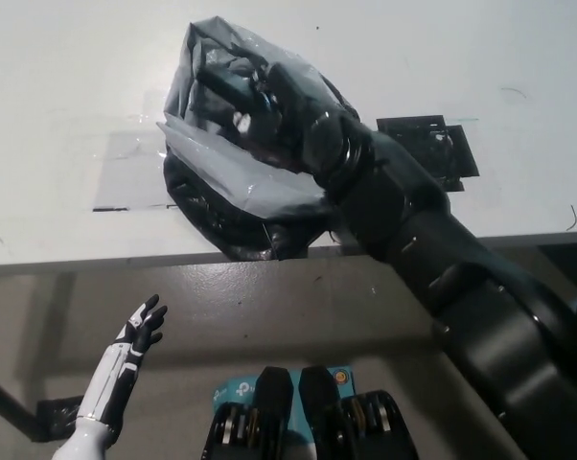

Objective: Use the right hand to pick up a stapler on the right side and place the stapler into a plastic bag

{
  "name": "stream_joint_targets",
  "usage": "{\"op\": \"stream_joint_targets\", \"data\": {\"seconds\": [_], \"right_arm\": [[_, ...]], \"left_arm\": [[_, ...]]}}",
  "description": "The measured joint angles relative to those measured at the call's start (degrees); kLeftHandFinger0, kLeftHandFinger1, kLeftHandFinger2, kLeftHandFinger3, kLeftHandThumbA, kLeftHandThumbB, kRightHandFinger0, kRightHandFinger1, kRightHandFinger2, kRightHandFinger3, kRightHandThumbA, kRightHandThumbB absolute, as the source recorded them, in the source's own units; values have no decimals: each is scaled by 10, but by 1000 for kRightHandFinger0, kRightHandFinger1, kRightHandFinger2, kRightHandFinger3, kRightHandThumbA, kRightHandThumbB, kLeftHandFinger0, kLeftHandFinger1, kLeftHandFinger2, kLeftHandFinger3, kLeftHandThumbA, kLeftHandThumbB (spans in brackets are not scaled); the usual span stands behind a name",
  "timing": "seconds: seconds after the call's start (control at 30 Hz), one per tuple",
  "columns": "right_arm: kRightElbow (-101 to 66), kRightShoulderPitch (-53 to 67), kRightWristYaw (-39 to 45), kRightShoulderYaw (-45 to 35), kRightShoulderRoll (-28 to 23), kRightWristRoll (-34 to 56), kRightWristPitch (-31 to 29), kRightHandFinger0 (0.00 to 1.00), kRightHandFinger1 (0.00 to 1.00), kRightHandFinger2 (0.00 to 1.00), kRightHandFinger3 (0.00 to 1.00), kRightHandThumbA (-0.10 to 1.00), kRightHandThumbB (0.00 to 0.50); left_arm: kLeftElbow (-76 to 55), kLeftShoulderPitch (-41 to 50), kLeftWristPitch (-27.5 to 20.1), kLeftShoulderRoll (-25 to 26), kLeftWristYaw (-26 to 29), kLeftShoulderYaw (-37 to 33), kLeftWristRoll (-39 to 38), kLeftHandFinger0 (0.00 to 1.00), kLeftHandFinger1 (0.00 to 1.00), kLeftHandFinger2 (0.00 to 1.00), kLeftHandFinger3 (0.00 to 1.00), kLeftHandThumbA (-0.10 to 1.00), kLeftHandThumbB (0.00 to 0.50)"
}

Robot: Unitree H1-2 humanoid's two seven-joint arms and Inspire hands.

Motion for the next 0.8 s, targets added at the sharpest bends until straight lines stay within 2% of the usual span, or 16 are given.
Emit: {"op": "stream_joint_targets", "data": {"seconds": [0.07,0.1,0.13,0.17,0.2,0.23,0.27,0.37,0.47,0.5,0.57,0.6,0.63,0.77,0.8], "right_arm": [[10,2,-5,10,0,-6,-6,6,185,441,302,160,211],[14,2,-10,18,-1,-12,-11,70,257,501,395,211,225],[15,2,-13,22,-1,-16,-13,198,437,724,621,261,258],[15,2,-16,25,-1,-18,-14,252,452,683,654,300,263],[15,2,-17,26,-1,-20,-15,732,986,1000,1000,501,341],[15,2,-18,28,-1,-21,-16,954,1000,1000,1000,551,349],[15,2,-20,29,-1,-23,-17,1000,1000,1000,1000,602,372],[14,2,-20,29,-3,-24,-22,1000,1000,1000,1000,679,406],[12,2,-19,30,-7,-25,-26,1000,1000,1000,1000,683,413],[12,2,-19,30,-8,-26,-27,1000,1000,1000,1000,758,433],[11,2,-19,30,-9,-27,-30,1000,1000,1000,1000,817,457],[5,2,-18,31,-11,-28,-36,1000,1000,1000,1000,814,454],[2,2,-18,31,-12,-29,-38,1000,1000,1000,1000,834,452],[-35,3,-11,37,-19,-32,-56,1000,1000,1000,1000,835,461],[-54,3,-8,40,-22,-34,-64,1000,1000,1000,1000,865,456]], "left_arm": [[0,-1,0,0,-1,0,0,1000,1000,1000,1000,1000,232],[-1,-1,0,0,-1,0,0,1000,1000,1000,1000,1000,231],[-1,-2,0,0,-2,0,0,1000,1000,1000,1000,1000,228],[-2,-2,0,0,-2,0,0,1000,1000,1000,1000,1000,228],[-2,-2,0,0,-2,0,0,1000,1000,1000,1000,1000,227],[-3,-2,0,0,-2,0,0,1000,1000,1000,1000,1000,228],[-3,-2,0,0,-3,1,0,1000,1000,1000,1000,1000,229],[-3,-3,0,0,-4,1,0,1000,1000,1000,1000,1000,230],[-2,-3,0,0,-4,1,0,1000,1000,1000,1000,1000,230],[-2,-3,0,0,-4,1,0,1000,1000,1000,1000,1000,235],[-2,-3,0,0,-4,1,0,1000,1000,1000,1000,1000,245],[-2,-3,0,0,-4,1,-1,1000,1000,1000,1000,1000,246],[-2,-3,0,0,-4,1,-1,1000,1000,1000,1000,1000,277],[-2,-3,2,0,-4,1,-1,1000,1000,1000,1000,1000,281],[-3,-3,3,0,-4,0,-1,1000,1000,1000,1000,1000,294]]}}
